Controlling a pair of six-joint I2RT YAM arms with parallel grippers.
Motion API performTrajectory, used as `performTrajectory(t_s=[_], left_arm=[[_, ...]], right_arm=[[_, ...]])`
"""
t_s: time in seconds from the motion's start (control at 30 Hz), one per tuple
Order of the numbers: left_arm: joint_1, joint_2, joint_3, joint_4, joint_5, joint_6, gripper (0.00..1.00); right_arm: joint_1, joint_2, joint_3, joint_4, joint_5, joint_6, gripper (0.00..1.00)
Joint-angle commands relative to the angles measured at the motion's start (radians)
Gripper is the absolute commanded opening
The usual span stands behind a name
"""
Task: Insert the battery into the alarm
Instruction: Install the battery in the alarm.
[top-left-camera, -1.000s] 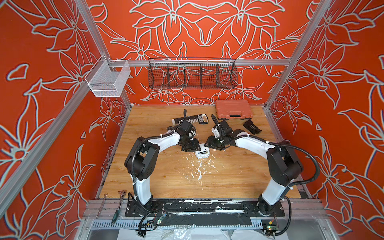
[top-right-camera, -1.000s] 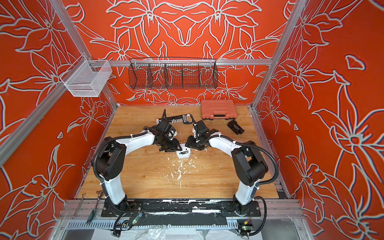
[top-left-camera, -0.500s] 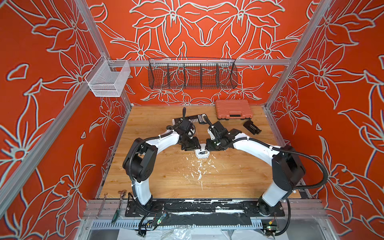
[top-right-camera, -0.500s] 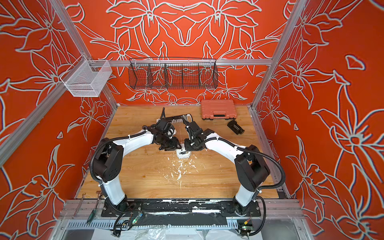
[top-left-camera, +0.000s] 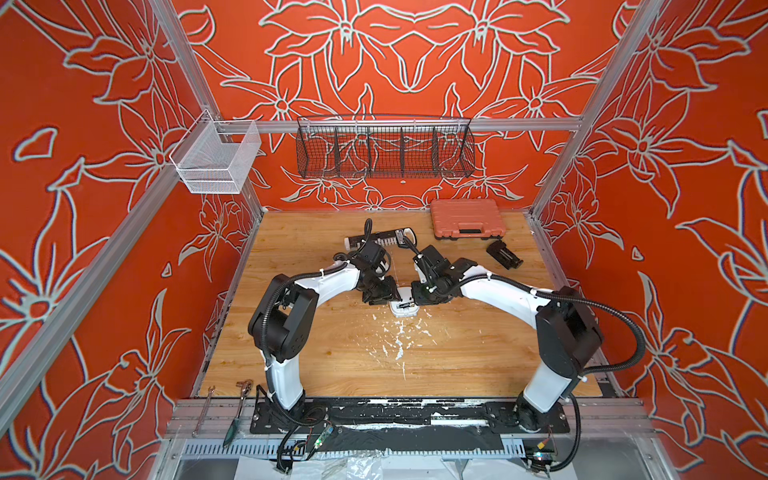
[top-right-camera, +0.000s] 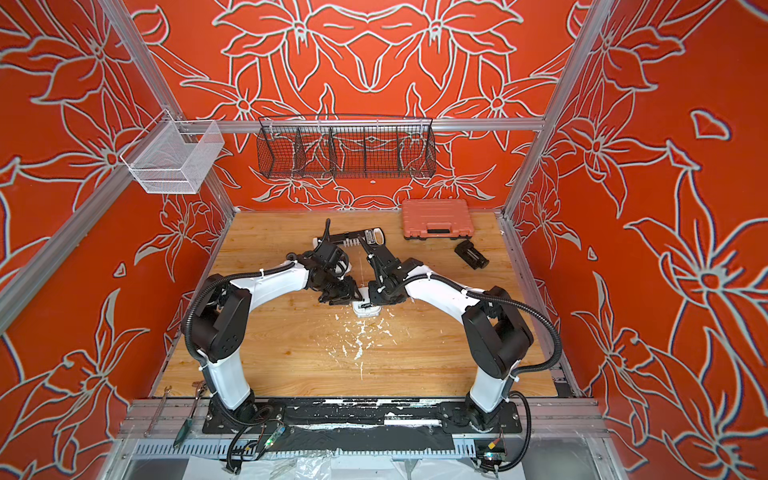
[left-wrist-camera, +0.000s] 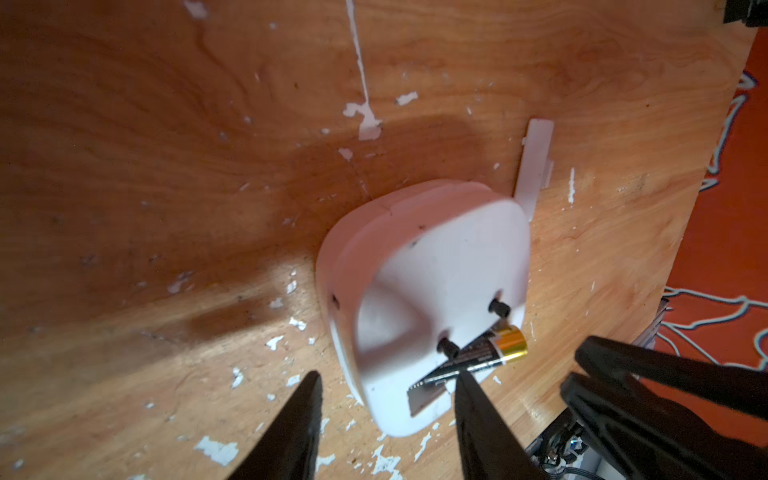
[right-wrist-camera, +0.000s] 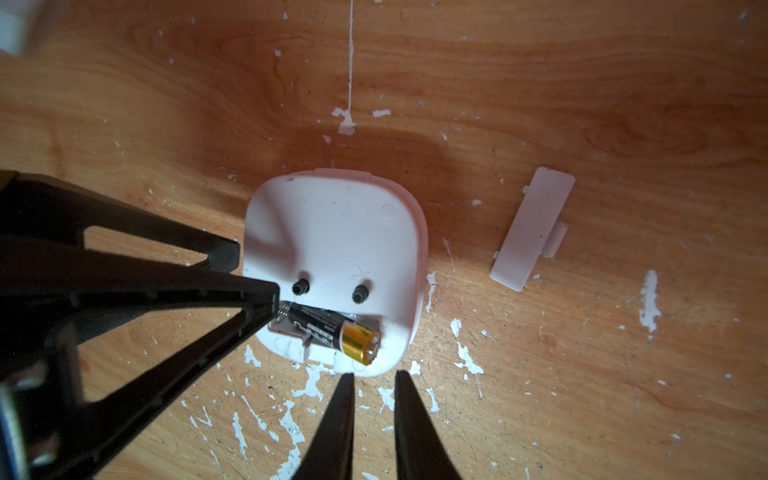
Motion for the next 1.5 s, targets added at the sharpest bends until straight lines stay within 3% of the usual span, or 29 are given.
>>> performTrajectory(t_s=[0.0, 0.43, 1.17, 1.47], left_arm=[[-0.004, 0.019, -0.006, -0.005, -0.004, -0.004, 0.50], [-0.003, 0.036, -0.005, -0.016, -0.010, -0.004, 0.47], [0.001, 0.059, 0.008, -0.026, 0.001, -0.004, 0.45], [0.010, 0.078, 0.009, -0.023, 0.022, -0.008, 0.38]], right_arm=[[0.012, 0.023, 0.029, -0.013, 0.014, 0.011, 0.21], [0.021, 0.057, 0.033, 0.006, -0.010, 0.031, 0.21], [0.026, 0.107, 0.037, 0.061, -0.102, 0.072, 0.08], [0.036, 0.152, 0.050, 0.048, -0.123, 0.091, 0.06]])
